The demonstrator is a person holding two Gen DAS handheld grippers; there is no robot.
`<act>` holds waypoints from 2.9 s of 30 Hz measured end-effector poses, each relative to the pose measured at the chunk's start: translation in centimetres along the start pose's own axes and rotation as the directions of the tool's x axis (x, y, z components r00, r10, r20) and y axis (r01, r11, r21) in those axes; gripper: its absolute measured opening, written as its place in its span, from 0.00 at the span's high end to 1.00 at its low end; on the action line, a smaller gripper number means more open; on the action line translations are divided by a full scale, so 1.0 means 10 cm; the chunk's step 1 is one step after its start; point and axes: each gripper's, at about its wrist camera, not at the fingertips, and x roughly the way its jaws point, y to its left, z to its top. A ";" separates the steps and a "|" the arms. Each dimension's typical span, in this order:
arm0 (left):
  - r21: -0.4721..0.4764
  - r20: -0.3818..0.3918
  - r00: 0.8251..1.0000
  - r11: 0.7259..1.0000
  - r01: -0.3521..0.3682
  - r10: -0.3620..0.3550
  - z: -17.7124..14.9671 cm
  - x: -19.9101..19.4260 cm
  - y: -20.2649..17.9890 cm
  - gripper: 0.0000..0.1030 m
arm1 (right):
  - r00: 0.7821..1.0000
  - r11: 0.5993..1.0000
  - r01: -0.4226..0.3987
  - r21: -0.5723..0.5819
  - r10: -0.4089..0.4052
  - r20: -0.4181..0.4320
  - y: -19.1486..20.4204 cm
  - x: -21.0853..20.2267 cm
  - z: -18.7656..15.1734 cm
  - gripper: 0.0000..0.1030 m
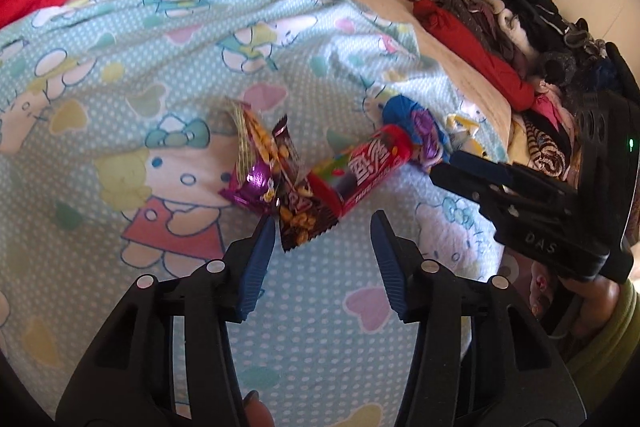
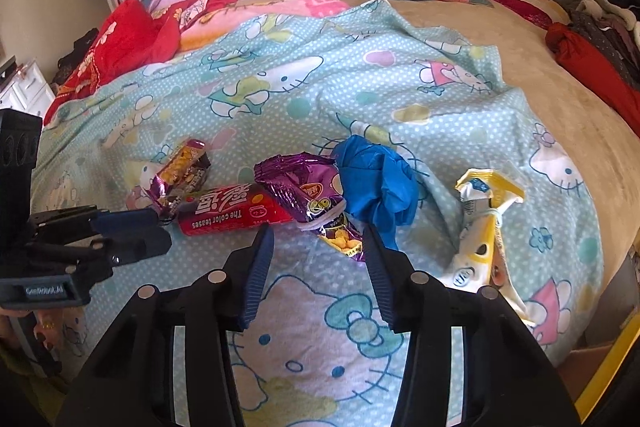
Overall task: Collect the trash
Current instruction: 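Grasp the purple wrapper with the right tool while the left grasps a brown chocolate wrapper, then carry both wrappers over the yellow bin and open both tools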
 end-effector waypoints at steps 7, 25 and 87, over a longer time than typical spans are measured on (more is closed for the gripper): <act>-0.023 -0.001 1.000 1.000 -0.005 0.005 0.04 0.08 0.05 0.62 | 0.999 0.999 0.004 -0.034 -0.005 -0.037 0.01 0.20 0.03 0.73; -0.015 -0.024 1.000 1.000 -0.003 0.003 0.03 0.08 0.08 0.99 | 0.996 0.991 -0.085 0.101 0.083 0.021 -0.06 -0.16 -0.18 0.81; 0.331 0.076 0.978 0.930 0.159 -0.194 -0.04 -0.39 -1.68 1.00 | 0.954 0.948 -0.023 0.319 -0.075 0.291 -0.70 -1.81 -0.92 0.81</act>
